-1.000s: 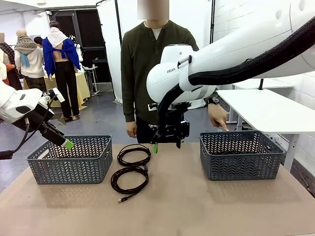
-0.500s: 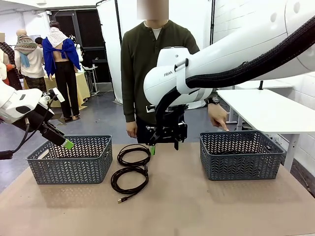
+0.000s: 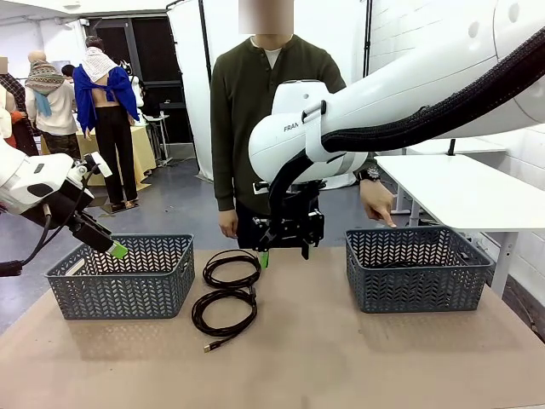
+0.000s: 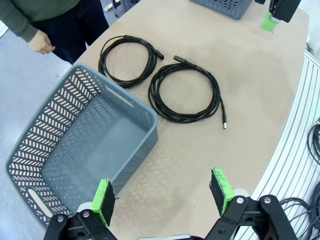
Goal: Organize the cables according to human instructions.
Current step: Pick up a bundle of cables and place it in the basket indicated by the human.
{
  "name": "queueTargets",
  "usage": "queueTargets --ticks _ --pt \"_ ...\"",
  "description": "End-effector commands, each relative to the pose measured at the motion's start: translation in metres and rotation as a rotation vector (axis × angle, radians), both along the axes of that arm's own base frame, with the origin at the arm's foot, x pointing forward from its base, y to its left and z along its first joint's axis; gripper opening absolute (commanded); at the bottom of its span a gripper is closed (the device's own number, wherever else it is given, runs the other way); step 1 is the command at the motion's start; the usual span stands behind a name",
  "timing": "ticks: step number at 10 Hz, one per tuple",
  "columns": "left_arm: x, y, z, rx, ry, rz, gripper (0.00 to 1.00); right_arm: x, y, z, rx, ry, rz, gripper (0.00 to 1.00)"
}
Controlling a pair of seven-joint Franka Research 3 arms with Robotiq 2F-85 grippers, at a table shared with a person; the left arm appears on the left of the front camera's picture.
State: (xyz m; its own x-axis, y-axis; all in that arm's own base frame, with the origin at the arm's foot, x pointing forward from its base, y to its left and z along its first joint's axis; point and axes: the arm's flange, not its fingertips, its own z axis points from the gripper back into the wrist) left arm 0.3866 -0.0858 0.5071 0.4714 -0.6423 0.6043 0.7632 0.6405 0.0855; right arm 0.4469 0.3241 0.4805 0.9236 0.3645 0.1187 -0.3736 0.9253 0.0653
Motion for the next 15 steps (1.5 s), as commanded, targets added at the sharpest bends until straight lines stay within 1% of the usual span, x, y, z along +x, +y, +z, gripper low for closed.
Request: queueTargets --ticks 1,3,4,5,7,8,10,11,13,15 --pt "0.002 0.002 -0.001 -0.016 0.0 0.003 1.0 0.0 0.0 0.0 0.0 0.0 0.0 1.0" --pt "0.002 0.002 -0.001 -0.016 0.0 0.003 1.0 0.008 0.023 -0.004 0.029 0.082 -0.144 1.0" --pt "0.002 0.002 -0.001 -0.016 0.0 0.003 1.0 0.01 0.032 -0.008 0.006 0.118 -0.217 1.0" --pt "0.002 0.002 -0.001 -0.016 0.0 0.003 1.0 0.012 0.042 -0.014 0.01 0.136 -0.264 1.0" --pt "0.002 0.002 -0.001 -0.016 0.0 0.003 1.0 0.012 0.058 -0.027 -0.009 0.14 -0.365 1.0" --pt "0.002 0.002 -0.001 -0.016 0.0 0.003 1.0 0.013 0.064 -0.036 -0.022 0.123 -0.416 1.0" --pt "0.002 0.002 -0.001 -0.016 0.0 0.003 1.0 0.015 0.074 -0.054 -0.033 0.087 -0.475 1.0" --pt "0.002 0.002 -0.001 -0.016 0.0 0.003 1.0 0.017 0.077 -0.065 -0.052 0.073 -0.494 1.0" --pt "0.002 0.002 -0.001 -0.016 0.0 0.003 1.0 0.02 0.079 -0.081 -0.039 0.065 -0.485 1.0" --pt "0.002 0.002 -0.001 -0.016 0.0 0.003 1.0 0.023 0.078 -0.094 -0.038 0.085 -0.488 1.0"
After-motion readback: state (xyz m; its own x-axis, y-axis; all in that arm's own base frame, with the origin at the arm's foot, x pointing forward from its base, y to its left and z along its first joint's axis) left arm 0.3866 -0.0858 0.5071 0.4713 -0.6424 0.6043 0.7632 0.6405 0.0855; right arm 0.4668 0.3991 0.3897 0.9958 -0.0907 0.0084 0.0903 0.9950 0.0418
